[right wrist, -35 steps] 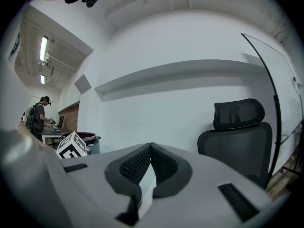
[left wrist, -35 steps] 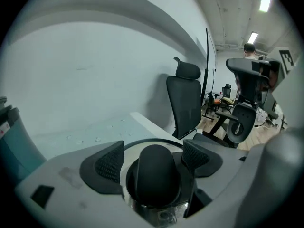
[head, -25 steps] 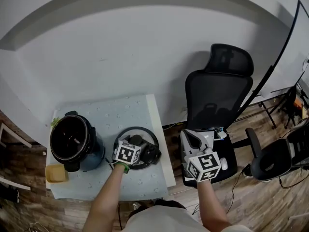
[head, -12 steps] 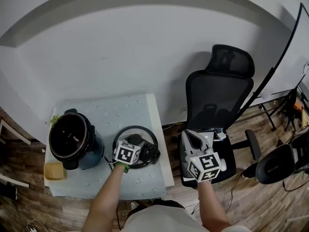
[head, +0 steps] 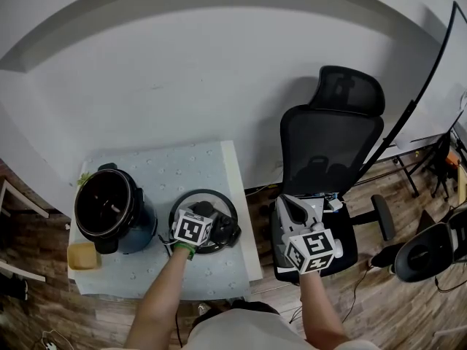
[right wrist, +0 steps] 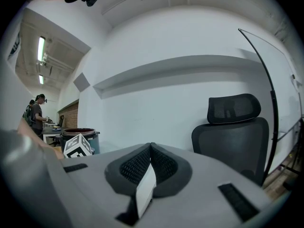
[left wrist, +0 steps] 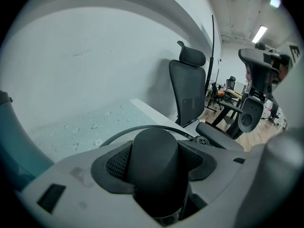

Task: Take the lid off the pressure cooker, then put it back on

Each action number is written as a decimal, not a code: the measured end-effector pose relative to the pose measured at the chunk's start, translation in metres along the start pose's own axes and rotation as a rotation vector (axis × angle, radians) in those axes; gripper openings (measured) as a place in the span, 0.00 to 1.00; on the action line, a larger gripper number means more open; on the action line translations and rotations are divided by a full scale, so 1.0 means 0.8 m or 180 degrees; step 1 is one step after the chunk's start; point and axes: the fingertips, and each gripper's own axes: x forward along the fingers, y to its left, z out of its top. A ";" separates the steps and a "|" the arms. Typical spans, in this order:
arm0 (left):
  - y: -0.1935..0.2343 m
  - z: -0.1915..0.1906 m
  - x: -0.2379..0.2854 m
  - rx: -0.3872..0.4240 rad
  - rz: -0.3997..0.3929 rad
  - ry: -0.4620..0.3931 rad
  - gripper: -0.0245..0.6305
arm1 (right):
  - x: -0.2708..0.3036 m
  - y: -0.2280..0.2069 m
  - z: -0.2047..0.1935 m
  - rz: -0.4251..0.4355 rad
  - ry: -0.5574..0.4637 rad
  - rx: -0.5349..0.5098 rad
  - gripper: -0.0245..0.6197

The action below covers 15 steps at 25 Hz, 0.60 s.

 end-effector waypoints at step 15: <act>0.022 0.129 -0.126 -0.0112 0.0209 -0.0478 0.46 | 0.026 0.022 0.031 0.0222 -0.0229 0.0039 0.04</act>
